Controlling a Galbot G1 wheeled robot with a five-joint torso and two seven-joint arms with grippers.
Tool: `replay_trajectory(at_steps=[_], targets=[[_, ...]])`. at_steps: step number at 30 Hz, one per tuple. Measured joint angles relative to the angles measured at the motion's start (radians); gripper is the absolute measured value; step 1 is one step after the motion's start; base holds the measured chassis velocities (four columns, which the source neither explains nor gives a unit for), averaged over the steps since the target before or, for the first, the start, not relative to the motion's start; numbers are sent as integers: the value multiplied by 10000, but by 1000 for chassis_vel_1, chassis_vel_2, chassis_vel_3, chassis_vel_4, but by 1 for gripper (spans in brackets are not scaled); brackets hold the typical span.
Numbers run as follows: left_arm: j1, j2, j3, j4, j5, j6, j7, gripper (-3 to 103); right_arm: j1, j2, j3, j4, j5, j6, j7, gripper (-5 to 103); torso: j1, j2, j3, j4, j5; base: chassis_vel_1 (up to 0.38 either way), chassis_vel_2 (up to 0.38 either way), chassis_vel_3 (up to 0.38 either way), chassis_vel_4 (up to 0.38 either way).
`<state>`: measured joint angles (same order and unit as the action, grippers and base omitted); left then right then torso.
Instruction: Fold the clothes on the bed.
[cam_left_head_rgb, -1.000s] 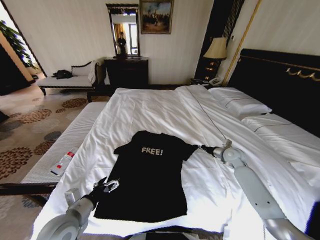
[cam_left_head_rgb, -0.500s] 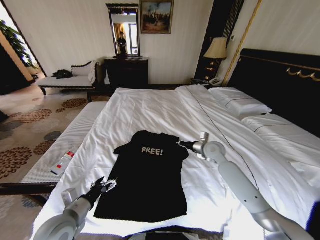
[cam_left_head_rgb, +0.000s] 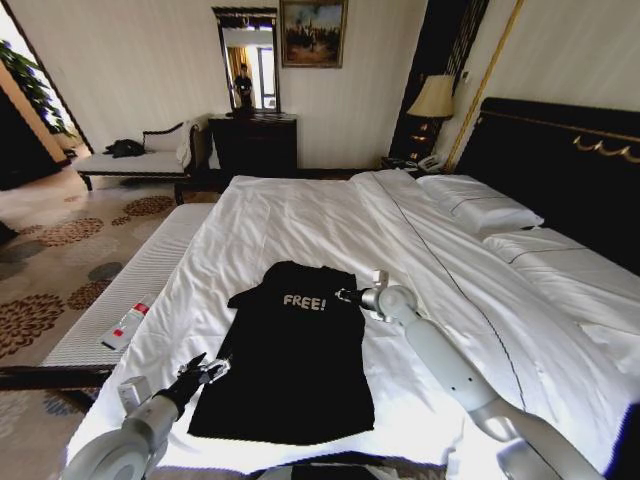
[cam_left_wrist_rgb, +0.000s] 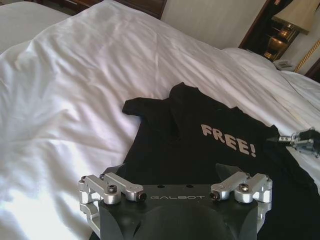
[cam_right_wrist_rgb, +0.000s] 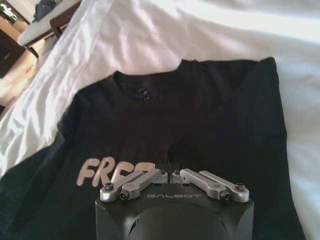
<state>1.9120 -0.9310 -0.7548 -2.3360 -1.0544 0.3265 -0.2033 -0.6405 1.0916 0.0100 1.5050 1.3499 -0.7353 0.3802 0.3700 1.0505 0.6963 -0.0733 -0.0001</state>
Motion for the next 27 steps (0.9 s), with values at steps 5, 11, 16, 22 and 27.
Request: replay_trajectory(at_steps=[5,11,16,22,27], targets=[[19,-47,-11,25,12,-5,14,100,14,203,-84,-157,-122,0,-18,4,0,0,0,1,2,0,0,0,0],[-98,-51,79,59,26,-5,-10,100,-100,178,-119,109,-121,0,-38,20,0,0,0,1,1,0,0,0,0],[-273,-46,221,134,40,16,-73,100,-291,-53,75,751,-100,-1,-151,42,0,0,0,0,1,0,0,0,0],[-845,-67,703,271,71,58,-215,100,-871,-400,852,1571,-297,43,-188,64,0,0,-1,4,4,0,0,0,0],[-2049,97,1428,748,20,96,-389,100,-1929,-844,2086,2063,-554,104,-243,80,0,0,-1,-1,4,0,0,0,0]])
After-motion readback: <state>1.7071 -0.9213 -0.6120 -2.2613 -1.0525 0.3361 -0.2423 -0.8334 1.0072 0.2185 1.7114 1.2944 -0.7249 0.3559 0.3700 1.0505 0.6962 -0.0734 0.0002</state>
